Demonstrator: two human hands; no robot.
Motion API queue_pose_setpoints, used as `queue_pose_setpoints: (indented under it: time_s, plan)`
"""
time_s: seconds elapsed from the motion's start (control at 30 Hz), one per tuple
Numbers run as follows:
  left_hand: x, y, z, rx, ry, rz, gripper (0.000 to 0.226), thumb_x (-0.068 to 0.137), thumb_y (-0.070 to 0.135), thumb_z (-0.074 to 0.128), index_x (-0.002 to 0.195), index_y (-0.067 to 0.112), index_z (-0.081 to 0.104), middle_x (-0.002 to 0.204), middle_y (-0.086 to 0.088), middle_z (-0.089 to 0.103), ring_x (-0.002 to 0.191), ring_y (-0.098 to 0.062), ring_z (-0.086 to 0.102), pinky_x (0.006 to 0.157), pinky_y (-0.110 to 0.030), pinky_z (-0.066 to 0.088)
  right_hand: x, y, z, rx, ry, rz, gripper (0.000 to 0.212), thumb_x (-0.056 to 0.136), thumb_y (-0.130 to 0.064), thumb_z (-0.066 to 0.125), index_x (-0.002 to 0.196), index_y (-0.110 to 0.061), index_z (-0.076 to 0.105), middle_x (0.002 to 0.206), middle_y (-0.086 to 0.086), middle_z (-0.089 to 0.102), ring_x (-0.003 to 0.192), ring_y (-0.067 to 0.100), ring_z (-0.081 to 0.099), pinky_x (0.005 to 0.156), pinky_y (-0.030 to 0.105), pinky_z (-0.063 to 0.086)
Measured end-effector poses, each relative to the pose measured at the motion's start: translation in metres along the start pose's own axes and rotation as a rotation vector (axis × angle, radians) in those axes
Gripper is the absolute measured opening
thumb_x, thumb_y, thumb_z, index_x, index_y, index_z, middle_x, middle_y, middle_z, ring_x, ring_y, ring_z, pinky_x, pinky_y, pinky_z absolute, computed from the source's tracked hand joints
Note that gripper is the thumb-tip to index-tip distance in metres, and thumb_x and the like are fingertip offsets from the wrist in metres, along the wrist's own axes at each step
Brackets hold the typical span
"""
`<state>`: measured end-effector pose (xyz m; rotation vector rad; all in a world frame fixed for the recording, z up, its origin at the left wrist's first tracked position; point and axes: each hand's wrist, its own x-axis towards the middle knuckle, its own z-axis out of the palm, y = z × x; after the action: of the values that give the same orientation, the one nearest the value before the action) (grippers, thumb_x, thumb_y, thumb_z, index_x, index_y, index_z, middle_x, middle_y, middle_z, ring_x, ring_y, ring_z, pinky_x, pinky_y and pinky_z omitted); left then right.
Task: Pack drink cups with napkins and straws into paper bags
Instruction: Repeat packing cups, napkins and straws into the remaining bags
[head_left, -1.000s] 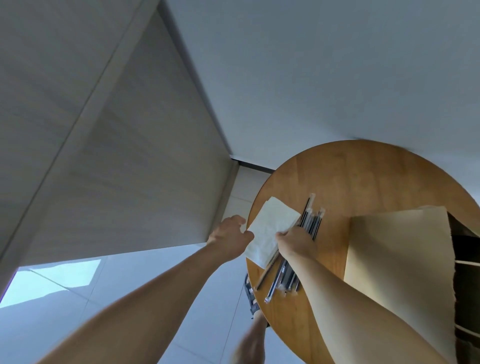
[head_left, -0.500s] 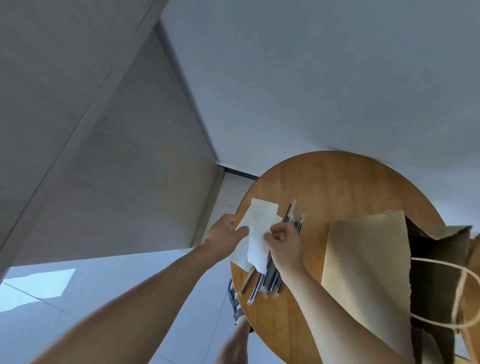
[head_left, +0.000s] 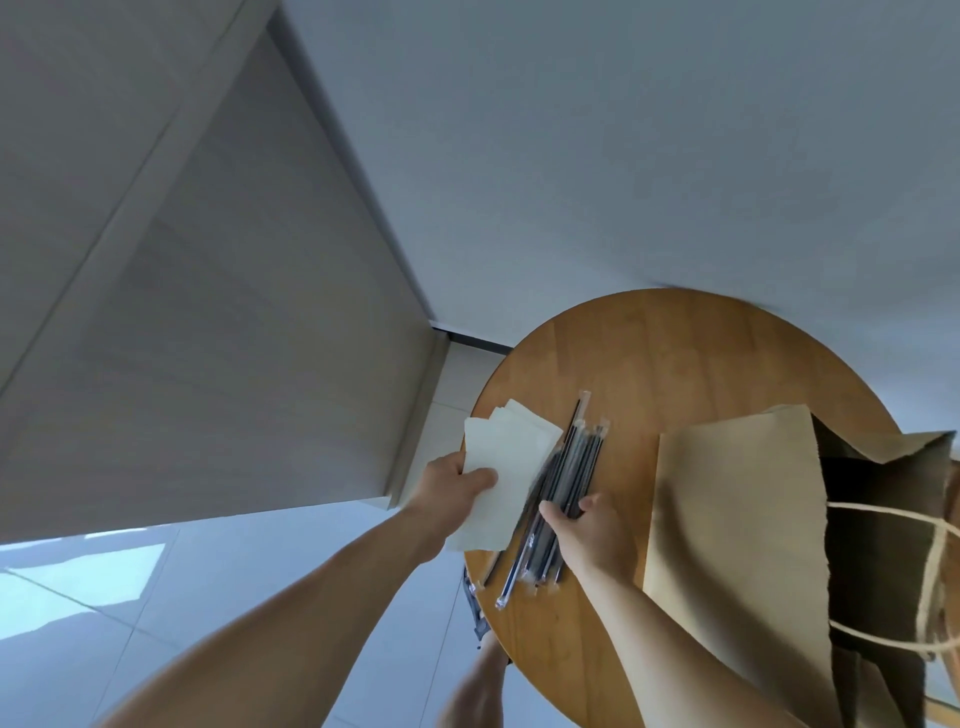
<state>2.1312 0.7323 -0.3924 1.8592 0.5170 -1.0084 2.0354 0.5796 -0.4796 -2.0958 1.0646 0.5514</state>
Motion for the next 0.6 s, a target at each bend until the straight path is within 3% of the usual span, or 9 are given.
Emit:
queue_pose_setpoints:
  time_s: [0.13,0.27,0.47,0.6]
  plan:
    - [0.002,-0.004,-0.005,0.026,0.059,0.012,0.012,0.095,0.025,0.060,0.108,0.024,0.061,0.104,0.000,0.066,0.094,-0.021,0.061,0.077,-0.034,0.048,0.007,0.004,0.011,-0.144,-0.019,0.004,0.037,0.084,-0.055,0.067,0.083,-0.018,0.062,0.069,-0.008,0.064,0.055,0.010,0.061,0.044,0.021,0.048]
    - [0.000,-0.006,-0.004,0.058,0.058,0.011,0.021,0.095,0.026,0.060,0.116,0.022,0.061,0.109,-0.002,0.066,0.099,-0.023,0.061,0.082,-0.037,0.051,0.009,0.005,0.008,-0.126,0.013,-0.030,0.037,0.089,-0.045,0.066,0.061,-0.028,0.049,0.057,-0.014,0.056,0.048,0.003,0.056,0.041,0.017,0.040]
    - [-0.007,-0.006,0.005,0.044,0.023,0.038,0.017,0.097,0.027,0.060,0.113,0.026,0.055,0.099,0.006,0.062,0.089,-0.015,0.059,0.076,-0.033,0.047,0.001,0.007,-0.006,-0.030,0.001,-0.005,0.034,0.093,-0.034,0.061,0.061,-0.024,0.054,0.057,-0.008,0.061,0.051,0.008,0.058,0.045,0.021,0.043]
    - [-0.019,0.004,0.007,0.089,0.028,0.076,0.020,0.099,0.026,0.055,0.118,0.025,0.051,0.099,0.006,0.060,0.087,-0.015,0.059,0.070,-0.028,0.047,-0.020,-0.006,-0.030,0.087,0.039,-0.029,0.013,0.090,-0.027,0.059,0.078,-0.023,0.059,0.065,-0.010,0.061,0.054,0.005,0.058,0.042,0.018,0.038]
